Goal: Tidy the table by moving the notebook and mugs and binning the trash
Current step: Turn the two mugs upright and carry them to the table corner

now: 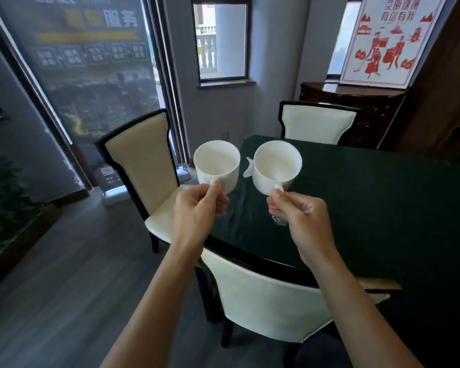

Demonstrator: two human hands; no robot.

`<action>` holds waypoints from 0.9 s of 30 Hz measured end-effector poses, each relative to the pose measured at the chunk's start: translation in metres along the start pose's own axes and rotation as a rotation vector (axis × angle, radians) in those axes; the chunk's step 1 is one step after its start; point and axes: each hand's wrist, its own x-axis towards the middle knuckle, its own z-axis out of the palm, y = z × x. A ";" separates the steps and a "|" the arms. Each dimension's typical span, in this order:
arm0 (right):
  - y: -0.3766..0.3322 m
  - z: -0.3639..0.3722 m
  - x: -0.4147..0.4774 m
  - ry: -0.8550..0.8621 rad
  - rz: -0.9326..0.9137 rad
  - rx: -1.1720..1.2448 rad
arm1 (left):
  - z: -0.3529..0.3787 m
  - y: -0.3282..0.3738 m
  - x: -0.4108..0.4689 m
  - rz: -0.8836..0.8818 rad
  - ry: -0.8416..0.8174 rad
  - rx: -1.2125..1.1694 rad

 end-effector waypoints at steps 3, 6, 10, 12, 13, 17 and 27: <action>0.010 0.016 0.010 0.009 0.041 -0.033 | -0.014 -0.013 0.021 -0.015 -0.019 0.003; 0.021 0.027 0.025 0.011 0.085 -0.062 | -0.020 -0.028 0.039 -0.040 -0.023 -0.001; 0.041 0.040 0.055 0.004 0.146 -0.076 | -0.022 -0.049 0.066 -0.064 -0.061 -0.001; 0.053 0.047 0.073 -0.011 0.178 -0.078 | -0.022 -0.061 0.083 -0.081 -0.067 0.000; 0.060 0.050 0.083 -0.018 0.193 -0.080 | -0.021 -0.067 0.092 -0.089 -0.067 0.005; 0.092 0.061 0.121 -0.037 0.236 -0.087 | -0.014 -0.093 0.135 -0.150 -0.039 0.019; 0.170 0.080 0.198 -0.052 0.367 -0.026 | 0.017 -0.171 0.221 -0.278 -0.048 0.083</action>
